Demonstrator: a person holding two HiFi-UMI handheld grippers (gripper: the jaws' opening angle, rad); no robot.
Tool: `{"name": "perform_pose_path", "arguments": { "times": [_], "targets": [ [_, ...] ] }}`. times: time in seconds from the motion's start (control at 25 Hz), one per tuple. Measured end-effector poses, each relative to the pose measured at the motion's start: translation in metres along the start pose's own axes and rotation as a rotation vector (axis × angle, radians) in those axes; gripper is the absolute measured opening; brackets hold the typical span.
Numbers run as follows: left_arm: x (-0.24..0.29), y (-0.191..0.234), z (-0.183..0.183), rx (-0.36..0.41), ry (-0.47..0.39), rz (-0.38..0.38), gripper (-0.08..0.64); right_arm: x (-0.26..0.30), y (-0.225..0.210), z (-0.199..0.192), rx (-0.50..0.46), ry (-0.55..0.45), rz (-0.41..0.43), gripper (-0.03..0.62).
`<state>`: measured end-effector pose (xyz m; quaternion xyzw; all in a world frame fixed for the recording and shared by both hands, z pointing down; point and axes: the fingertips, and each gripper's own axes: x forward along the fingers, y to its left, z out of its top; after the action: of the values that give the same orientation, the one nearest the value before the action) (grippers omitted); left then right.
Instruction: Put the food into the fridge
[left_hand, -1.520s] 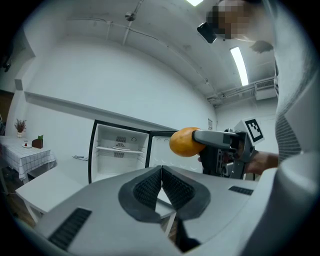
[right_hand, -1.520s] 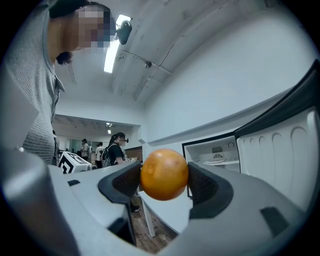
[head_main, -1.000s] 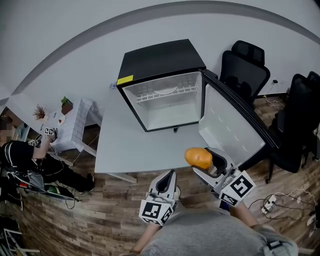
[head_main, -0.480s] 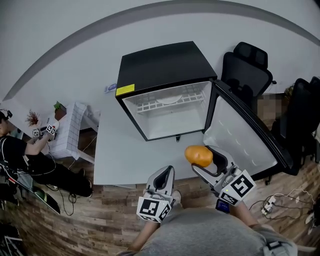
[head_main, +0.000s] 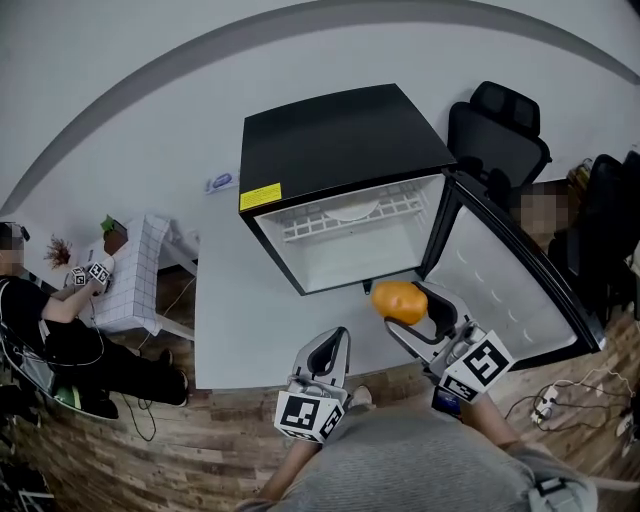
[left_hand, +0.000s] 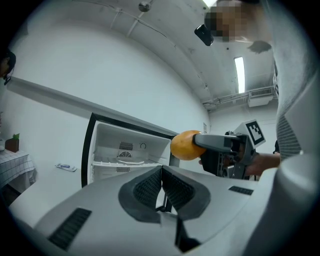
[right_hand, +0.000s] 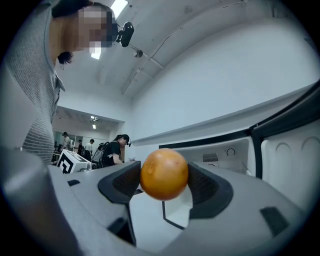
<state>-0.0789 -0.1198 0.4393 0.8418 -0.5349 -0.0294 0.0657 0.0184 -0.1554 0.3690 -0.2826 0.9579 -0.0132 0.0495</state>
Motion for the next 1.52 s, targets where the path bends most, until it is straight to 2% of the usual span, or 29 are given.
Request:
{"name": "perform_pose_path", "arguments": {
  "times": [0.48,0.8,1.12,1.52],
  "targets": [
    [0.015,0.061,0.009,0.007,-0.01,-0.066,0.011,0.055,-0.013,-0.009,-0.026,-0.009,-0.092,0.284],
    [0.021,0.064,0.001,-0.007,0.002,-0.104,0.011,0.08,-0.048,-0.023,-0.074,0.03,-0.136,0.284],
    [0.019,0.065,-0.001,-0.008,-0.002,-0.097,0.011,0.11,-0.087,-0.031,-0.056,0.04,-0.151,0.284],
    [0.022,0.069,-0.005,-0.003,0.013,-0.09,0.011,0.123,-0.098,-0.043,-0.043,0.042,-0.153,0.284]
  ]
}}
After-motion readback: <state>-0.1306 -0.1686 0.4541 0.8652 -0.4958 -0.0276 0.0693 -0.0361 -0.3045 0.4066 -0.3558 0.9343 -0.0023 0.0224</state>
